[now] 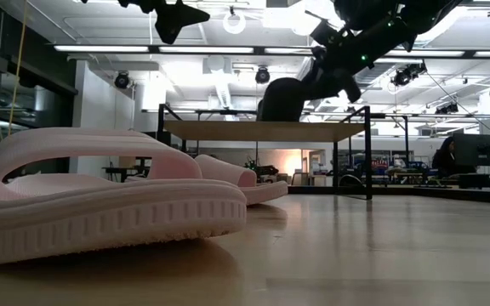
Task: Pick and place slides into the shelf
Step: Put the top black slipper on the shelf
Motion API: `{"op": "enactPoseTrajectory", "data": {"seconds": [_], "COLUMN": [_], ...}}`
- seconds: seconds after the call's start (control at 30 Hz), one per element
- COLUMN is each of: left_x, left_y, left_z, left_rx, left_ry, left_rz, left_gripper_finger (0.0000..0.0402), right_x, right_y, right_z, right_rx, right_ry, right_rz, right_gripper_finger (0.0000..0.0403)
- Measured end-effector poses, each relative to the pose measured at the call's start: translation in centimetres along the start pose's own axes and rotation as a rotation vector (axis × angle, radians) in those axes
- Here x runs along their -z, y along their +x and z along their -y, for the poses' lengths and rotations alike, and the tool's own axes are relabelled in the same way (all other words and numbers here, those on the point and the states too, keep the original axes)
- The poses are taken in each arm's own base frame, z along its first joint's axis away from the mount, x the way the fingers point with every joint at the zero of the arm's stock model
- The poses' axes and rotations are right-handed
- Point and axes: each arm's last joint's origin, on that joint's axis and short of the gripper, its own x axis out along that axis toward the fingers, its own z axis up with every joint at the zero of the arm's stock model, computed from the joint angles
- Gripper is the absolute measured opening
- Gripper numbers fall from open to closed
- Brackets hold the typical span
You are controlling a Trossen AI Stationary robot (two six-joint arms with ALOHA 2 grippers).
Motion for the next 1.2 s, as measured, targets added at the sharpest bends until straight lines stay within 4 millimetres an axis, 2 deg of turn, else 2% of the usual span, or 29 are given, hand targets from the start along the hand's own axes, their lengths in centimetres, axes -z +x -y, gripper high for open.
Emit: {"op": "enactPoseTrajectory", "data": {"seconds": [0.57,0.93,1.2], "left_x": [0.00,0.00,0.00], "left_y": [0.00,0.00,0.00], "left_z": [0.00,0.00,0.00], "left_rx": [0.000,0.000,0.000], "left_ry": [0.000,0.000,0.000], "left_rz": [0.000,0.000,0.000], "left_gripper_finger": [0.0257,0.0257,0.0257], "right_x": [0.01,0.03,0.17], "right_y": [-0.02,-0.01,-0.04], "right_z": [-0.55,-0.64,-0.95], "right_rx": [-0.103,-0.118,-0.168], "right_ry": [0.049,0.134,0.201], "right_rz": [0.044,0.045,0.040], "right_gripper_finger": [0.0121,0.0207,0.0220]}}
